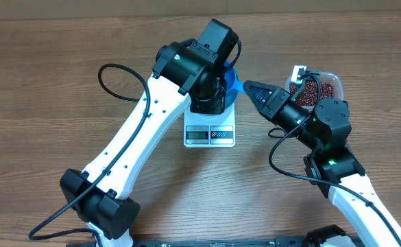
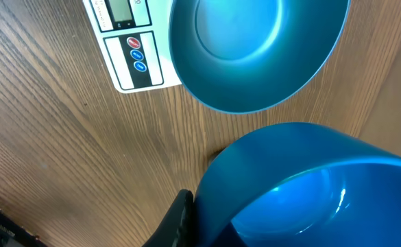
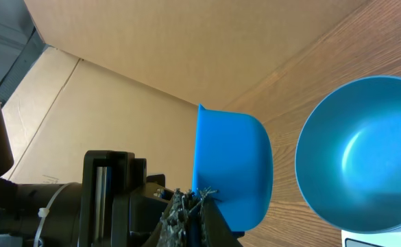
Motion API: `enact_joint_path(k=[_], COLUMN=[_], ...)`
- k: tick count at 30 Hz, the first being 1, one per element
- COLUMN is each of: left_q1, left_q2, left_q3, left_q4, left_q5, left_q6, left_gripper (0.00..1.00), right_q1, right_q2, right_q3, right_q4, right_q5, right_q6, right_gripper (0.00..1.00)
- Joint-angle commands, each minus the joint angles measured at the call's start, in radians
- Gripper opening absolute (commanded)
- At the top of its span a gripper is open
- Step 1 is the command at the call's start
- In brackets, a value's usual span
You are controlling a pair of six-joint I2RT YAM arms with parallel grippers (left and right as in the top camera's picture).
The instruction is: Scoop item into bowl and weigh 150g on scale
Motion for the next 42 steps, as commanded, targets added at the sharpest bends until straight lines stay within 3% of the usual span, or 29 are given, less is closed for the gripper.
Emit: enact_joint_path(k=[1,4,9,11,13,23,33,42], left_q1=[0.004,0.005,0.005,0.005,0.005,0.008,0.032,0.032], left_q2=[0.014,0.014,0.014,0.014,0.014,0.008,-0.106,-0.213], left_q3=[0.015,0.015,0.015,0.015,0.015,0.016,0.016,0.016], left_q4=[0.002,0.002,0.0,-0.001,-0.001,-0.006,-0.087,-0.107], left_q5=[-0.023,-0.028,-0.051,-0.064,-0.075,-0.089,-0.267,-0.448], left_q6=[-0.014,-0.014,-0.013,-0.01,-0.002,0.103,0.17,0.447], left_gripper=[0.05,0.16,0.76,0.9,0.96,1.0,0.99,0.99], right_q1=[0.005,0.005,0.005,0.005,0.005,0.003,0.002,-0.023], right_q2=[-0.002,-0.002,-0.002,-0.002,-0.002,-0.002,-0.003,-0.03], right_q3=[0.026,0.026,0.025,0.025,0.025,0.025,0.025,0.026], right_q4=[0.01,0.004,-0.008,-0.012,-0.018,-0.067,-0.129,-0.192], right_q5=[-0.024,-0.023,-0.021,-0.017,-0.009,0.016,0.074,0.048], right_q6=[-0.003,-0.003,-0.007,-0.007,-0.008,-0.042,-0.08,-0.246], right_gripper=[0.04,0.04,0.04,0.04,0.04,0.04,0.04,0.04])
